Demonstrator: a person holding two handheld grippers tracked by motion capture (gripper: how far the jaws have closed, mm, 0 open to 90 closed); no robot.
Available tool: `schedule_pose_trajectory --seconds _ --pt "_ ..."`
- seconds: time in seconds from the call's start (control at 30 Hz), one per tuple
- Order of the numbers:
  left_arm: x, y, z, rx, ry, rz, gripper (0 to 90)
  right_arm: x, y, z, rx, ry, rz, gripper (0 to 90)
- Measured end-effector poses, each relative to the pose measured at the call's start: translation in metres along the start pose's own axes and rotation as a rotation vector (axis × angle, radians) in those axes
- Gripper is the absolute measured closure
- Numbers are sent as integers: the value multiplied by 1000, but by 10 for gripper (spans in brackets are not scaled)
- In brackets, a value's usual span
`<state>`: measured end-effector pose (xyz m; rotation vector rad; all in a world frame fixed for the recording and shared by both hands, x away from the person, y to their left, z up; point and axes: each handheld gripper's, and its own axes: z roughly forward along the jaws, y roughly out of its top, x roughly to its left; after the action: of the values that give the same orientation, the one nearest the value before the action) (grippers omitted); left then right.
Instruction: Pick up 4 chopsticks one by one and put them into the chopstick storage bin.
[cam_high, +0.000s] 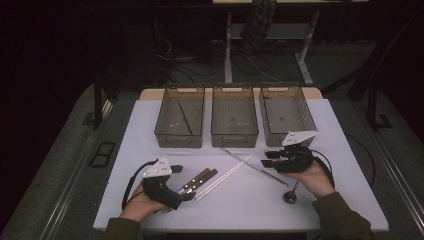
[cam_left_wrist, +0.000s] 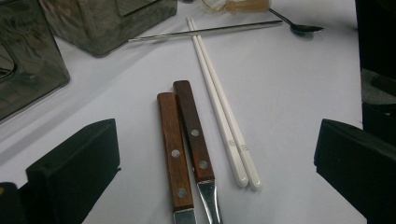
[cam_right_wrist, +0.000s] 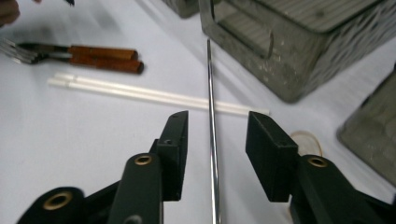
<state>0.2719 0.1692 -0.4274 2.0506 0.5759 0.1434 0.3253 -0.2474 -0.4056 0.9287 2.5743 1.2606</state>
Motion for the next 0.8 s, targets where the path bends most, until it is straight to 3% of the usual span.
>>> schedule_pose_trajectory --seconds 0.2,0.4,0.8 --pt "1 0 -1 -1 3 -3 0 -1 -12 2 45 2 -14 633" --pt "0 0 -2 -3 3 0 0 -4 -18 14 101 7 4 673" --pt "1 0 -2 -3 5 -1 0 -4 -18 22 136 -1 -20 744"
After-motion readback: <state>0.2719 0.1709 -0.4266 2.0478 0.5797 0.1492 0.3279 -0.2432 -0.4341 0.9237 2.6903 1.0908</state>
